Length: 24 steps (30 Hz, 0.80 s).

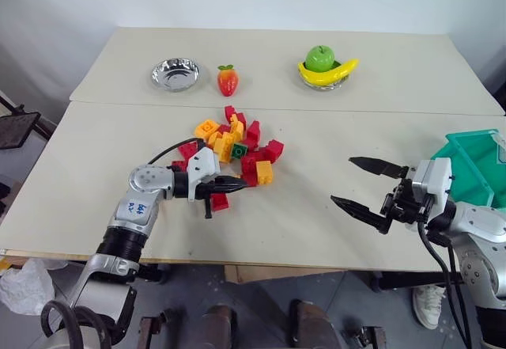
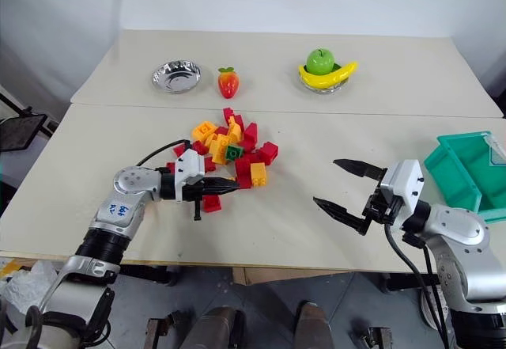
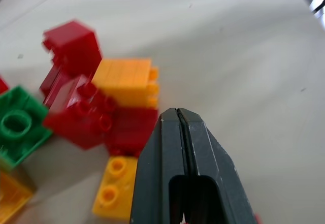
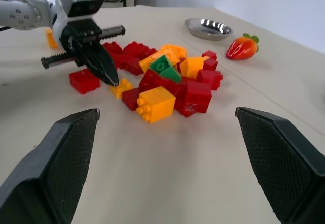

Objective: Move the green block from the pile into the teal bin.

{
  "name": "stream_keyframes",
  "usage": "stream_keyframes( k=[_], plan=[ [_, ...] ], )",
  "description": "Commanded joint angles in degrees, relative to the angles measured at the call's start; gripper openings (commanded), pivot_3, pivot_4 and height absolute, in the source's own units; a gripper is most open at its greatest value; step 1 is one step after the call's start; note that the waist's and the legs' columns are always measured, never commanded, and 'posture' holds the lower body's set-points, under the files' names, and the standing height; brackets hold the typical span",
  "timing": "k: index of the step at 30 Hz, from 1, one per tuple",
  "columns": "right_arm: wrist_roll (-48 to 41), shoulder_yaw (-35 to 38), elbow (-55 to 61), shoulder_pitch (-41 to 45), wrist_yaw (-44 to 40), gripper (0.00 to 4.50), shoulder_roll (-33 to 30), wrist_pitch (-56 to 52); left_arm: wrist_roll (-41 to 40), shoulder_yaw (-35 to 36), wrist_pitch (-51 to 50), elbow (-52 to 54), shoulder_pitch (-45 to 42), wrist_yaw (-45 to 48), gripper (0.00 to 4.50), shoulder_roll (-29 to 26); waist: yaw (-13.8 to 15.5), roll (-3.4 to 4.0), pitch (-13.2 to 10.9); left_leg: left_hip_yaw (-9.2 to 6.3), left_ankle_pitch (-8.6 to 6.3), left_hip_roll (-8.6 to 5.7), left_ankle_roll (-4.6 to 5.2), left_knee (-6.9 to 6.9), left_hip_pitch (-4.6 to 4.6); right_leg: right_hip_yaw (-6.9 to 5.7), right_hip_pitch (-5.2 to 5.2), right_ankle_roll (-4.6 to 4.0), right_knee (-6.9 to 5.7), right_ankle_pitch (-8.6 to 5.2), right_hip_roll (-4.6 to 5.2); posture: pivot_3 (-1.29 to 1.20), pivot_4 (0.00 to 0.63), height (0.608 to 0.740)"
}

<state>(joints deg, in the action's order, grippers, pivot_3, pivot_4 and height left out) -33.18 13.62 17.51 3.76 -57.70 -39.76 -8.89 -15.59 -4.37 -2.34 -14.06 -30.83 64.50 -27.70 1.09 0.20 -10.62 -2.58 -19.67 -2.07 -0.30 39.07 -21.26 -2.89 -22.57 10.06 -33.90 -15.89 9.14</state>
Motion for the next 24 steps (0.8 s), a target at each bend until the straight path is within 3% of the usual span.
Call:
stream_keyframes(
  k=[1,5,8,17,22,24],
  plan=[
    [-0.99,1.22,1.68,-0.36,-0.06,4.50,0.27,0.85,-6.06,6.51,-3.22,8.39,4.74,-0.59,0.01,-3.11,-0.47,0.00,0.00,-0.01,0.00,0.02,0.00,-0.01,0.01,0.00,0.00,0.00,0.00,0.00,-0.01,0.00,0.150,0.740],
    [-0.37,0.79,0.56,-0.38,-0.59,4.50,0.55,1.58,-9.24,16.04,-5.34,13.06,13.60,-3.98,0.83,-8.08,-1.16,0.01,0.00,-0.01,0.00,0.07,-0.01,-0.02,0.06,0.01,0.00,-0.01,-0.04,0.00,-0.01,0.00,0.150,0.740],
    [0.16,0.11,-0.73,0.54,-1.18,4.50,0.68,2.05,-11.44,23.50,-5.04,13.17,18.59,-5.46,1.71,-10.87,-1.13,0.00,0.00,-0.05,0.00,0.06,-0.01,-0.02,0.06,0.01,0.01,-0.01,-0.03,0.00,-0.01,0.00,0.150,0.740],
    [1.11,-1.21,-4.37,3.64,-2.60,4.50,0.73,3.46,-5.54,30.11,6.17,8.50,27.60,-8.86,4.38,-15.01,-0.66,0.01,0.00,-0.04,-0.02,0.02,0.01,-0.03,0.05,0.02,0.01,-0.02,0.01,0.00,0.04,0.00,0.150,0.740],
    [0.85,-0.42,-4.52,3.10,-3.06,4.50,0.22,3.71,-6.09,28.06,6.26,9.77,26.53,-8.97,4.44,-14.53,-0.64,0.01,0.00,-0.03,-0.03,0.02,0.00,-0.03,0.05,0.01,0.01,-0.02,0.00,0.00,0.04,0.00,0.150,0.740],
    [1.33,0.69,-4.78,2.08,-3.65,4.50,-0.67,4.32,-4.95,23.93,6.47,10.41,22.52,-8.18,4.44,-14.14,-0.26,0.00,0.00,-0.03,-0.03,0.02,0.00,-0.03,0.05,0.01,0.01,-0.02,0.00,0.00,0.04,0.00,0.150,0.740]
  ],
)
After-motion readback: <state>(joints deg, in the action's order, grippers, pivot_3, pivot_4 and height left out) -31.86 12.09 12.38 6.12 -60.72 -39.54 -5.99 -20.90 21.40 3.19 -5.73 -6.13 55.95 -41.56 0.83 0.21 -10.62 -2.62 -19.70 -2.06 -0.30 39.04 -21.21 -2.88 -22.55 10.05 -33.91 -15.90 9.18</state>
